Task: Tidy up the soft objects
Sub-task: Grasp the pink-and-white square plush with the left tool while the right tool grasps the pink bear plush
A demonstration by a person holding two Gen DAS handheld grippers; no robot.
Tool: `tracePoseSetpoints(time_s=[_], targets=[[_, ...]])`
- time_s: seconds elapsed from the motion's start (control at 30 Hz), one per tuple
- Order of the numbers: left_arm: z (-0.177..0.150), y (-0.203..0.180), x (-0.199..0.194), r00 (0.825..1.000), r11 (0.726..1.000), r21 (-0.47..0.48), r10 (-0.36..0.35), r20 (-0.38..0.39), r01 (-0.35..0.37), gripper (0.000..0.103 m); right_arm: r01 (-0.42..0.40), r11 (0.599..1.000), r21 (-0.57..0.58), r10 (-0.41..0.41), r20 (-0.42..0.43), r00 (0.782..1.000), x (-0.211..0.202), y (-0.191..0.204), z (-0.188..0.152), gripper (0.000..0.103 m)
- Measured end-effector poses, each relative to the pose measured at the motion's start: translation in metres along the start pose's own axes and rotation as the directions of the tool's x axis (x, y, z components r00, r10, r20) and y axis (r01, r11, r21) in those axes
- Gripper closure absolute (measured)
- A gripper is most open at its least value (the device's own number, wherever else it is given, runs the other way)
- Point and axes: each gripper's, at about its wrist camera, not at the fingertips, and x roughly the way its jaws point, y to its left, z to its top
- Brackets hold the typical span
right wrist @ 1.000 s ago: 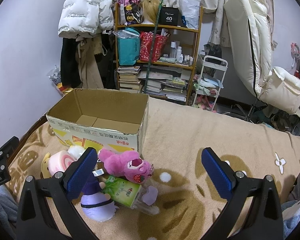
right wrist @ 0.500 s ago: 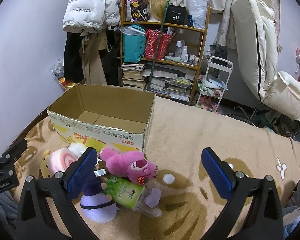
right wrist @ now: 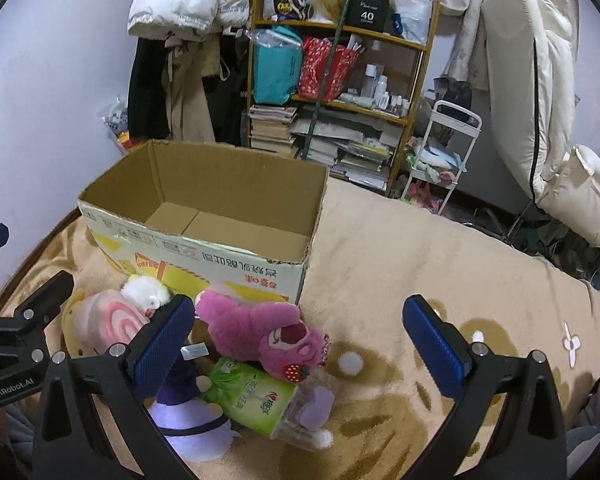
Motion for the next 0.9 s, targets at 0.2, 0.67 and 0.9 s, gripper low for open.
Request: tracePoseSetpoints(time_s=[0.2,0.67,0.9], targets=[[-0.002,-0.010,0.016,0.999,1.000,0.030,-0.002,-0.033,0.003,0.004,-0.004,1.000,-0.017,0.003,-0.028,1.000,0.015,0.000,0.002,0.000],[-0.014,-0.027,0.036,0.992,0.994,0.090,-0.053,-0.117,0.064,0.004,-0.031,1.000,0.000,0.031,-0.111,0.993,0.044,-0.002,0.003,0.000],[-0.022,-0.035,0.042,0.987,0.991,0.109,-0.062,-0.149,0.079,0.004,-0.045,0.999,-0.004,0.044,-0.150,0.988,0.056,0.003,0.001,0.000]])
